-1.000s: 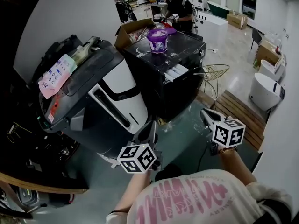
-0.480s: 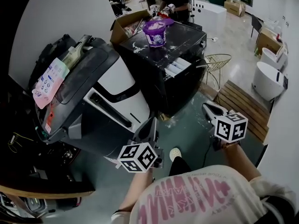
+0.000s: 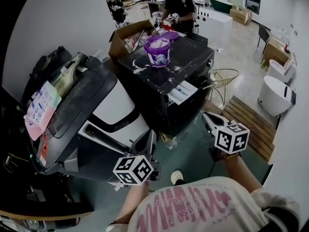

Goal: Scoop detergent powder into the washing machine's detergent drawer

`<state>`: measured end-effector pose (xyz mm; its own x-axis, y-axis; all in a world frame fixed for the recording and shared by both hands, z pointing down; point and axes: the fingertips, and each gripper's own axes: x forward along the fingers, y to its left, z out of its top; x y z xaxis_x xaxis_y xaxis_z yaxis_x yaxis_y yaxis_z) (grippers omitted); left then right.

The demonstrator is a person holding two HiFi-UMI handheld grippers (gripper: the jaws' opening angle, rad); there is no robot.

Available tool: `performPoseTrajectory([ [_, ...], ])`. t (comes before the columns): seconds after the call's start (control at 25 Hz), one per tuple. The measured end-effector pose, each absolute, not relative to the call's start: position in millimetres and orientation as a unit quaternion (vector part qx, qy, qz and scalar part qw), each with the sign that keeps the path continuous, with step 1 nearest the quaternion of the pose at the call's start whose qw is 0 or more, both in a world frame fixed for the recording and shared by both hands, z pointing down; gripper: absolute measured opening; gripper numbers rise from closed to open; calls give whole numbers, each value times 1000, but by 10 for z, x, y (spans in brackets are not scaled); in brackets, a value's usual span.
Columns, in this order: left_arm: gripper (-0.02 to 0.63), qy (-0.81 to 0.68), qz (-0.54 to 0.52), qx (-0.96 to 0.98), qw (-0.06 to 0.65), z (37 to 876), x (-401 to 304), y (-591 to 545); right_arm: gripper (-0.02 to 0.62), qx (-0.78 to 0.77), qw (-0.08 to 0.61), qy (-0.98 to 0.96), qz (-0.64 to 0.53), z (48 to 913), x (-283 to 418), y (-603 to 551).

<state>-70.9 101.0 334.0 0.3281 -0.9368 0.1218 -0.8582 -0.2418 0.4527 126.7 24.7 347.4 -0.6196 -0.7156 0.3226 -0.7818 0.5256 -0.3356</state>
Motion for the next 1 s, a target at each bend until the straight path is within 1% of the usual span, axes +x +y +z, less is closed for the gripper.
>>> performPoseTrajectory([
  [0.36,3,-564,-100,789,223,3158,-901,171,-2,439,54,-871,214,3277,1159,-520],
  [0.64,3,-558,-84,795,223,3331,-964,-287,-2,453,23,-858,241,3559,1249,-941],
  [0.88,3,-554,-67,790,254,3593,-925,-533,-2,458,25,-846,272,3798,1305,-1161],
  [1.0,3,-557,-68,787,256,3595,-923,-656,-2,456,27,-844,281,3856,1338,-1296],
])
